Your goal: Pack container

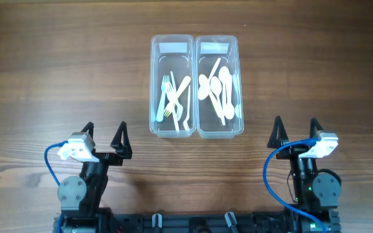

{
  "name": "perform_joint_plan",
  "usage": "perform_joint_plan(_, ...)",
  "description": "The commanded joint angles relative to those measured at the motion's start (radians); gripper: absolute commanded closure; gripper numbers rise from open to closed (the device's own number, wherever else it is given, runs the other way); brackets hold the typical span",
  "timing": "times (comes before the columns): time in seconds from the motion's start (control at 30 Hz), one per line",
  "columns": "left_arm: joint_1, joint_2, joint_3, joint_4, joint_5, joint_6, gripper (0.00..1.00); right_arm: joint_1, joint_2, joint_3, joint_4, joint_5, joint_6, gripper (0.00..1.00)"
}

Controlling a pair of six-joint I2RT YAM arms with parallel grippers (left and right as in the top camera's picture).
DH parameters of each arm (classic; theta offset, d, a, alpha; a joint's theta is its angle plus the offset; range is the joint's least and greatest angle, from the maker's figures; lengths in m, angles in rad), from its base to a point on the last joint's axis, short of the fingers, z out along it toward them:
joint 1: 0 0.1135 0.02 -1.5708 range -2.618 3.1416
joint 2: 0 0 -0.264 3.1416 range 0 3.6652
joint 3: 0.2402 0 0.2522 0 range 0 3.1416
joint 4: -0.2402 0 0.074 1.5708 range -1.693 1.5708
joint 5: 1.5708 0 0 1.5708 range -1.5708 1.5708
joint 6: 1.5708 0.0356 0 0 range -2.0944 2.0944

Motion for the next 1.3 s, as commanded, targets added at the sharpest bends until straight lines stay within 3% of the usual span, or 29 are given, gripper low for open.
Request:
perform_joint_plan(0.0, -0.005, -0.014, -0.01, 0.002, -0.008, 0.009, 0.0, 0.006, -0.011, -0.002, 0.004, 0.014, 0.015, 0.0)
perform_joint_plan(0.4, -0.063, -0.015, -0.016, 0.005, -0.01, 0.01, 0.0, 0.006, -0.008, -0.002, 0.003, 0.014, 0.015, 0.0)
perform_joint_plan(0.53, -0.065, -0.029, -0.067, 0.069, -0.021, 0.05, 0.0, 0.006, -0.008, -0.002, 0.003, 0.014, 0.015, 0.0)
perform_joint_plan(0.63, -0.065, -0.029, -0.081, 0.097, -0.02, 0.143, 0.0, 0.006, -0.008, -0.002, 0.003, 0.014, 0.015, 0.0)
perform_joint_plan(0.9, -0.063, -0.029, -0.081, 0.096, -0.02, 0.537, 0.0, 0.006, -0.008, -0.002, 0.003, 0.014, 0.015, 0.0)
perform_joint_plan(1.27, -0.011, -0.029, -0.081, 0.051, -0.02, 0.541, 0.0, 0.006, -0.008, -0.002, 0.004, 0.014, 0.014, 0.0)
